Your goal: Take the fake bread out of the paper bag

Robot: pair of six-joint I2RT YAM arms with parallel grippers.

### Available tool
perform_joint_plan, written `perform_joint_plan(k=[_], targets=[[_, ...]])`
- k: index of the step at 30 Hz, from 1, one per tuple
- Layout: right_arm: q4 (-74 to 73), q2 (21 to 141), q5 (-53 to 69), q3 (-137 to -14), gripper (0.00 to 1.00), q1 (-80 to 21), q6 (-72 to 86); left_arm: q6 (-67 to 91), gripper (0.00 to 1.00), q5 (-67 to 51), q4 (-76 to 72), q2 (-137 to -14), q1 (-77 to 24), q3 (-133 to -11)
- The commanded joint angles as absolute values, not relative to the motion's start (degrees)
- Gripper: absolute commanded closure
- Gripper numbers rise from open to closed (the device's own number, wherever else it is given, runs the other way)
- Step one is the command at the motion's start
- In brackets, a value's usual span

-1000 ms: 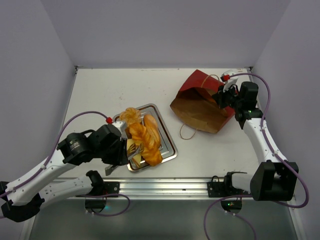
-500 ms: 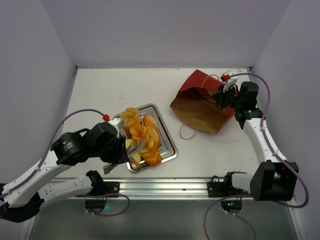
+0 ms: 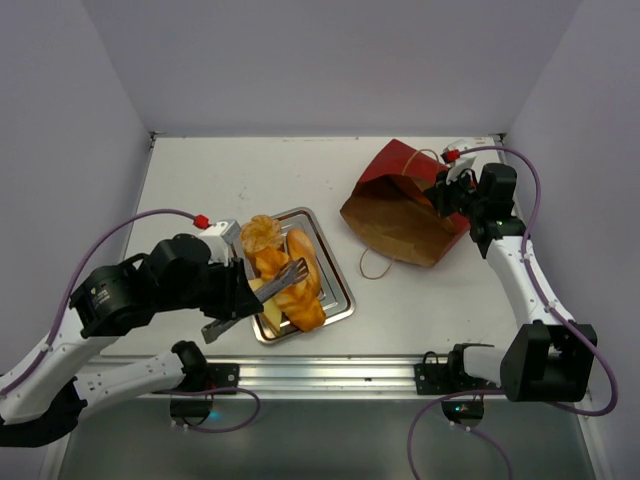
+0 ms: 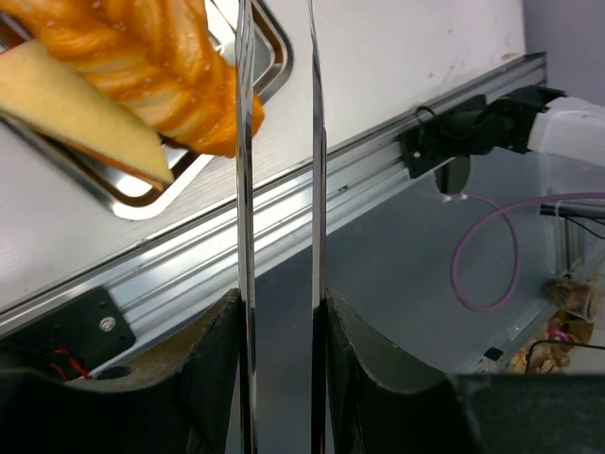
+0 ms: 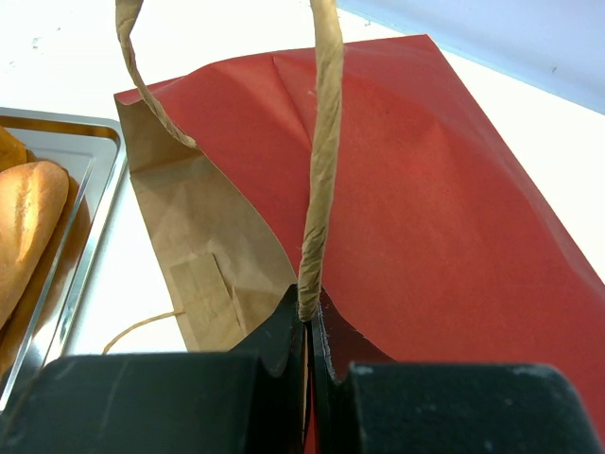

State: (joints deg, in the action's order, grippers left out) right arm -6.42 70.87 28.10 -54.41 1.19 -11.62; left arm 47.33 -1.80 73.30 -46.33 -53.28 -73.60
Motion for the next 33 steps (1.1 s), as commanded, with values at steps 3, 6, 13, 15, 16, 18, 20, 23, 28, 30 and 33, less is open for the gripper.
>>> perform_joint_plan(k=[3,6,13,15,16,18,20,23,28,30,33], targets=[[-6.06,70.84,29.09,-54.93,1.0,1.41,-11.78,45.71,0.59,-10.71,56.8,-49.47,-53.35,-69.88],[-6.41,70.75,29.7,-55.11,1.0,1.41,-12.3,45.18,0.58,-15.63,44.86,-53.85,-53.35,-65.66],[-10.09,70.14,35.41,-56.25,1.0,2.72,-18.27,50.96,0.58,-19.07,12.2,-67.57,-53.0,-58.2],[-10.63,70.14,37.34,-56.34,1.0,3.78,-19.86,54.56,0.58,-19.16,5.57,-72.23,-52.39,-56.96],[-11.24,70.22,38.31,-56.42,1.0,4.21,-20.39,56.15,0.58,-19.25,-0.9,-73.81,-51.51,-55.74],[-11.95,70.66,40.6,-56.51,1.0,5.27,-21.27,62.3,0.58,-18.9,-12.78,-79.53,-50.01,-53.88],[-12.39,70.93,42.26,-56.51,1.0,5.62,-22.32,66.16,0.58,-17.76,-17.21,-83.56,-48.87,-53.35],[-12.66,71.37,43.68,-56.51,1.0,6.06,-22.76,69.51,0.58,-13.82,-22.05,-88.32,-48.34,-54.48],[-13.36,72.42,46.05,-57.21,1.0,6.41,-23.11,75.49,0.56,-9.15,-28.56,-96.04,-48.16,-55.72],[-14.06,72.51,46.93,-57.39,1.0,6.59,-23.73,78.13,0.56,-8.62,-30.84,-98.08,-48.08,-56.6],[-15.03,73.04,47.55,-57.48,1.0,6.68,-25.22,80.59,0.56,-7.65,-32.87,-102.12,-47.9,-58.53]])
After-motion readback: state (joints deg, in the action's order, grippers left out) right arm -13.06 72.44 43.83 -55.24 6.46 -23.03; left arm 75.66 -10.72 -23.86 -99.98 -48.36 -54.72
